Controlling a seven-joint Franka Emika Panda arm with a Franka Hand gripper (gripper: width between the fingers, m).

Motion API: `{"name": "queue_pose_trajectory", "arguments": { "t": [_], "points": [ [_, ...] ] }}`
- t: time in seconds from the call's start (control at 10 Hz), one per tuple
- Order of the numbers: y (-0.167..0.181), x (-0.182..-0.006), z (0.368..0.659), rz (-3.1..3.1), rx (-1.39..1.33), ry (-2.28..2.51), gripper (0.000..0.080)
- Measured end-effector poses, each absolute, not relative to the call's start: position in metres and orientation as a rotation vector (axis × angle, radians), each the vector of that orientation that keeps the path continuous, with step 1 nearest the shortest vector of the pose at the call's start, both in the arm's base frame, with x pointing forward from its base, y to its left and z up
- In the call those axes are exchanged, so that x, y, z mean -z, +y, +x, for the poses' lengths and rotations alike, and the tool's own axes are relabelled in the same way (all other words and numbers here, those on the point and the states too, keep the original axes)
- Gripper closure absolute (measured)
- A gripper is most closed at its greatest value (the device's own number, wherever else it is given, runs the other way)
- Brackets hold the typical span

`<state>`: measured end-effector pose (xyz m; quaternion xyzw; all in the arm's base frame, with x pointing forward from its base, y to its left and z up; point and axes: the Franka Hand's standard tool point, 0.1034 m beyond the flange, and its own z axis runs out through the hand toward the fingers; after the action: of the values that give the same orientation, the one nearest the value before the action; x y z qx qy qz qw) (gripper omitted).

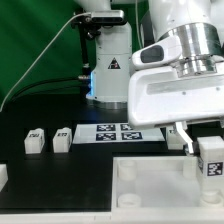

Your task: Assemble one leg

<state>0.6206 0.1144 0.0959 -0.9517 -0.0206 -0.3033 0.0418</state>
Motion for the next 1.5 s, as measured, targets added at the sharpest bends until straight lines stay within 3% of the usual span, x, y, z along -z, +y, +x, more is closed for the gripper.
{"name": "queue_pose_trajectory", "arguments": {
  "t": [0.6, 1.1, 1.2, 1.3, 1.4, 1.5],
  "points": [
    [0.111, -0.08, 0.616, -2.923, 0.929, -0.073, 0.0508],
    [0.115, -0.079, 0.618, -2.919, 0.943, -0.059, 0.0508],
    [0.115, -0.076, 0.616, -2.929, 0.903, -0.06, 0.0396],
    [0.115, -0.075, 0.615, -2.931, 0.898, -0.061, 0.0396],
    [0.115, -0.074, 0.615, -2.932, 0.894, -0.061, 0.026],
    [0.115, -0.074, 0.615, -2.932, 0.894, -0.061, 0.0173]
  ]
}}
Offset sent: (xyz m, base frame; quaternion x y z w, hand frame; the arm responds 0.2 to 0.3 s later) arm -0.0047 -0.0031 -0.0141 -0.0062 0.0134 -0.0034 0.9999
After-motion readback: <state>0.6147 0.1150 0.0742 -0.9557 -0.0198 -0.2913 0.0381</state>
